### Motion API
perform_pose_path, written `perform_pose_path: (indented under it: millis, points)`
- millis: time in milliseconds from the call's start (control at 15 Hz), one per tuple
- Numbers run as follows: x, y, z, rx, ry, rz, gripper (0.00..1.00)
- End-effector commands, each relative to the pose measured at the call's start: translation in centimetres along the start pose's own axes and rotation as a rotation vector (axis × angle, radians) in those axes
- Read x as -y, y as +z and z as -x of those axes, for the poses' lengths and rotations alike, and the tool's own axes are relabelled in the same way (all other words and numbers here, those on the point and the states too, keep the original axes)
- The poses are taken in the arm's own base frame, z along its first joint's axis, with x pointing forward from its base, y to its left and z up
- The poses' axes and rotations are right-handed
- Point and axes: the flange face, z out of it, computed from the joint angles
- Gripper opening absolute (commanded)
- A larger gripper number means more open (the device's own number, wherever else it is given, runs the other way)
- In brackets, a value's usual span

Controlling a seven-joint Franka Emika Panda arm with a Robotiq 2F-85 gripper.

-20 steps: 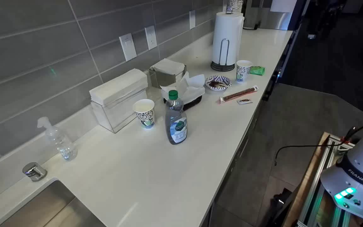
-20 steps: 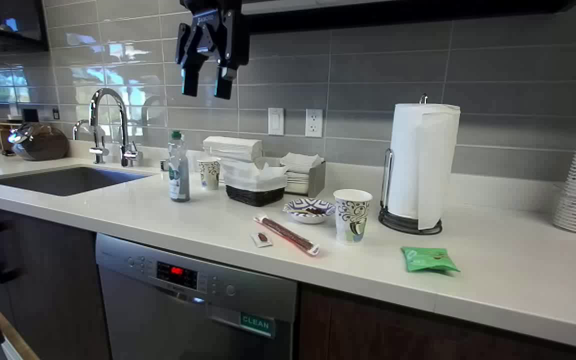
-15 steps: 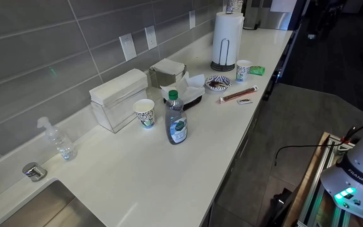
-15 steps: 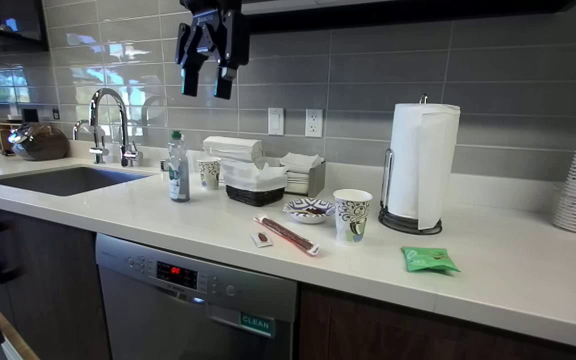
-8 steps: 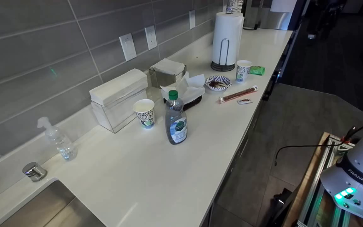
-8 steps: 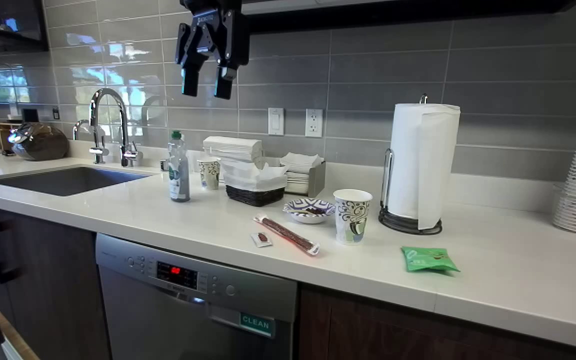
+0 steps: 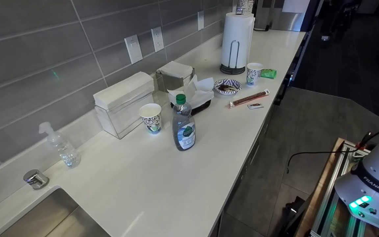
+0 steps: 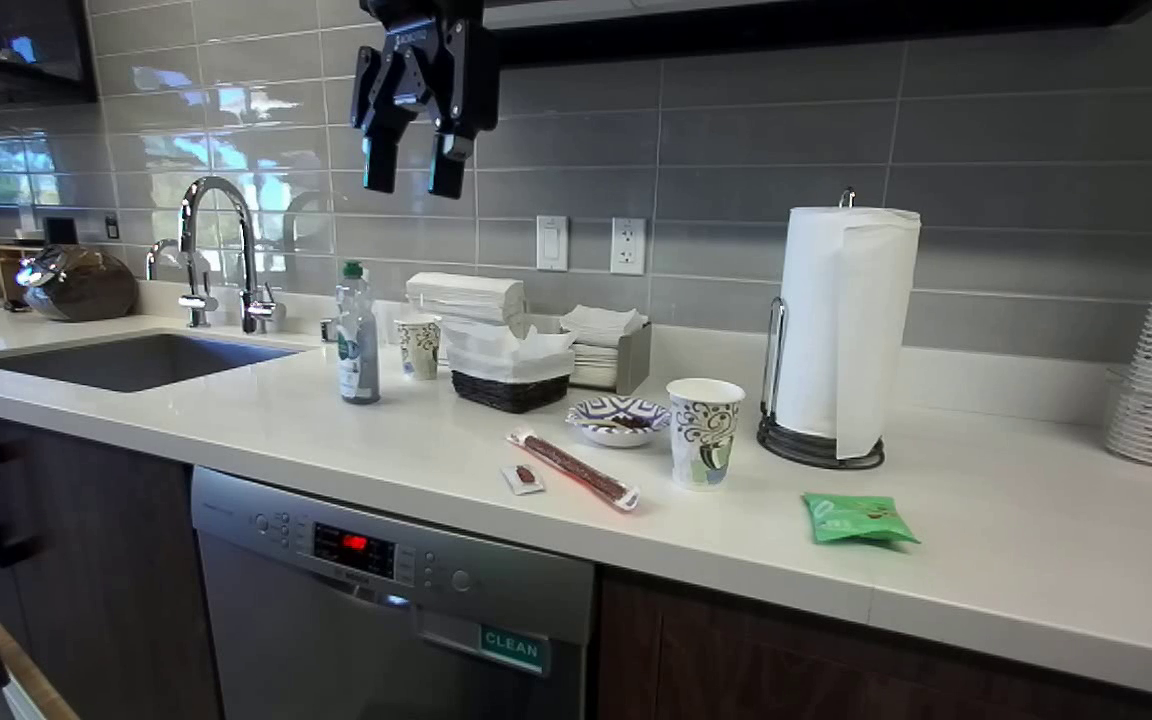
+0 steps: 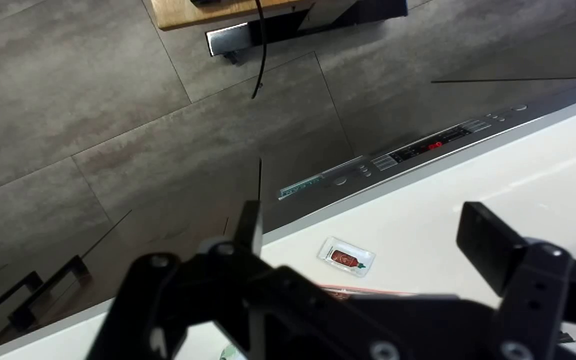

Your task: Transfer a spoonful of contents from the bowl to the cup

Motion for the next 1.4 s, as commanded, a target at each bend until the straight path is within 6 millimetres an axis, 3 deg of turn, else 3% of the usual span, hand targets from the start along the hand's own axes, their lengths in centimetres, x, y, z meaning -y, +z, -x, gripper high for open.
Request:
perform_pose_path:
  millis: [0,200,600,1333]
  points:
    - [0.0,-0.1,0.0,0.001,0.0,0.0,1.0]
    - [0.0,-0.1,0.0,0.001,0.0,0.0,1.0]
    - [1.0,1.3,-3.6,-0.006,0.015,0.018,1.0]
    - [4.2,6.6,-13.9,-0.12,0.032,0.007,1.0]
